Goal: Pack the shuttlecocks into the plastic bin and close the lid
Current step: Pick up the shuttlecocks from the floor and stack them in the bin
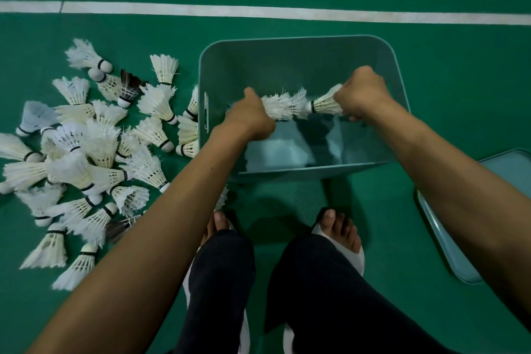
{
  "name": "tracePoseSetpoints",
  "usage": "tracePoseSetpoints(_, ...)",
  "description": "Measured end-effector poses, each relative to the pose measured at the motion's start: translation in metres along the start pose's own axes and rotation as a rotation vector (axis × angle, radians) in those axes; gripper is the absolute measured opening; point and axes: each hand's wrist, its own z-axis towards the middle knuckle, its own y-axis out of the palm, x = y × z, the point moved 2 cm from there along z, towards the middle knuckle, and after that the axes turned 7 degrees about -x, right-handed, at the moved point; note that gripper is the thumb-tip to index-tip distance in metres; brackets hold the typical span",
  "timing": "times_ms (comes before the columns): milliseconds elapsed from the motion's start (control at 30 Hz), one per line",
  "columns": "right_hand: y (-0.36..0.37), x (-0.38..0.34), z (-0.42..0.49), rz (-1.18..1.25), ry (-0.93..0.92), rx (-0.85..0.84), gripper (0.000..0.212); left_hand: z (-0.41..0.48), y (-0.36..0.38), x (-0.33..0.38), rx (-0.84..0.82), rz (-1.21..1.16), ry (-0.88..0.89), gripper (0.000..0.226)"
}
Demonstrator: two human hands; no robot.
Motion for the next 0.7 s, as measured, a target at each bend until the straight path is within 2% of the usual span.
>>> tracePoseSetpoints(67,0.001,-0.004,0.004,-0.07,0.028,0.046,0.018,0.006,0.0,0.001,-0.091,0.093,-0.127,0.078)
tracePoseSetpoints(133,0.009,-0.012,0.009,-0.074,0.052,0.072,0.021,0.013,0.001,0.003,-0.128,0.158,-0.162,0.078)
tracePoseSetpoints(200,0.022,-0.018,0.02,0.059,0.092,-0.012,0.013,0.021,0.004,0.007,-0.156,0.152,-0.16,0.069)
tracePoseSetpoints(300,0.046,-0.018,0.04,0.246,0.181,-0.158,0.02,0.033,0.001,0.011,-0.121,0.135,-0.137,0.056)
tracePoseSetpoints(500,0.054,-0.014,0.047,0.482,0.18,-0.32,0.02,0.038,-0.003,0.005,-0.06,0.087,-0.131,0.044)
tracePoseSetpoints(567,0.049,-0.013,0.044,0.488,0.178,-0.306,0.015,0.032,-0.004,0.006,-0.059,0.081,-0.133,0.05)
tracePoseSetpoints(633,0.038,-0.012,0.038,0.395,0.165,-0.189,0.013,0.024,-0.006,0.007,-0.049,0.075,-0.118,0.057)
tracePoseSetpoints(700,0.025,-0.013,0.025,0.234,0.127,-0.06,0.014,0.011,-0.013,0.008,0.013,0.033,-0.058,0.052)
